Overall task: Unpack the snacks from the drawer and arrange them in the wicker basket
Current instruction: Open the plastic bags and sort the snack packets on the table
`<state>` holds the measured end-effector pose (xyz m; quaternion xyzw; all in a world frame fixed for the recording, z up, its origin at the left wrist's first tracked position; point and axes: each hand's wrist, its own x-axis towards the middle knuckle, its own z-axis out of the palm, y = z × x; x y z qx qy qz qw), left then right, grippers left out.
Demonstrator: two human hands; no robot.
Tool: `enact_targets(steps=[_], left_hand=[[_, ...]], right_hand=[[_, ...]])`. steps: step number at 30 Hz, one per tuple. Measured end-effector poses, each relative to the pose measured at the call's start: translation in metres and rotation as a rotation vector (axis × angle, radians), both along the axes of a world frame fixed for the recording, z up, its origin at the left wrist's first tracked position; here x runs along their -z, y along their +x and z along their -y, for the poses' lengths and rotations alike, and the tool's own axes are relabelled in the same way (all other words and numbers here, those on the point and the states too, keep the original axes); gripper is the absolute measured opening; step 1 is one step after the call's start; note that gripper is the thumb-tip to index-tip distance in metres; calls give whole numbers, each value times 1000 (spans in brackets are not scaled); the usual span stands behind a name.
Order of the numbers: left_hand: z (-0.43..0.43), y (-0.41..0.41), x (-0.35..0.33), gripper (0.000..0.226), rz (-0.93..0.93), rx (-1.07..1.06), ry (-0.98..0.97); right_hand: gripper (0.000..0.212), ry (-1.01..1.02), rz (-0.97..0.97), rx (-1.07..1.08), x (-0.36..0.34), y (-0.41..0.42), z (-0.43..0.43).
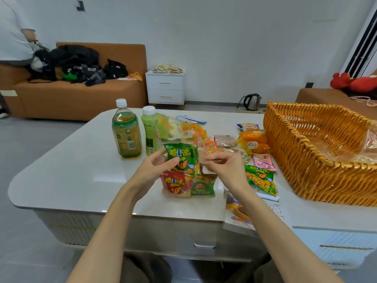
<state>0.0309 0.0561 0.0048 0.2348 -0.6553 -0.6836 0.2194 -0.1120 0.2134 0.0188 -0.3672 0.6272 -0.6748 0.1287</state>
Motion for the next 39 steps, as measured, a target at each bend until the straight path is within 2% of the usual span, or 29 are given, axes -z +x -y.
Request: enact_targets(steps=[2,5,8,11,13,15,19,20,23,24,26,29,31,32,35,36,39], left_hand=[[-3,2,-1,97,-18,17,13],[-3,1,-1,70,-29,16,18],[-2,0,-1,72,-43,27,12],[-1,-1,0,79,-7,-2,-20],[-1,-2,1,77,22,-43,-53],[-1,-2,2,67,32,-103,-51],[2,0,2,30,25,-175,-43],[2,0,1,27,26,-163,-56],[0,0,-2,28,35,-140,-110],[0,-2,-3,30,33,-133,-120],[-1,-4,-4,32,34,-120,-124],[-5,-7,-5,28,48,-130,-128],[-3,-7,-3,33,50,-137,-120],[-2,-7,-1,44,53,-139,-107],[1,-8,3,115,77,-149,-99],[1,-8,4,125,78,-153,-96],[-3,-12,1,128,68,-164,-95]], right_hand=[[11,1,-43,24,0,2,2],[5,-22,54,-2,-5,3,4],[5,-52,160,-43,-11,5,5],[9,-9,178,-115,-13,8,6],[14,3,205,-158,-11,6,5],[18,39,167,-123,-10,-1,2],[30,123,-31,14,-7,-23,-13],[34,169,-147,86,-6,-29,-21],[36,494,-546,391,-2,-55,-45],[34,595,-578,445,3,-66,-52],[35,797,-527,447,14,-85,-60],[61,1110,-415,296,34,-104,-66],[73,1115,-332,268,40,-108,-69],[73,1077,-329,284,42,-109,-70],[56,938,-360,335,44,-107,-74],[53,904,-349,339,43,-104,-75],[55,792,-354,338,36,-99,-75]])
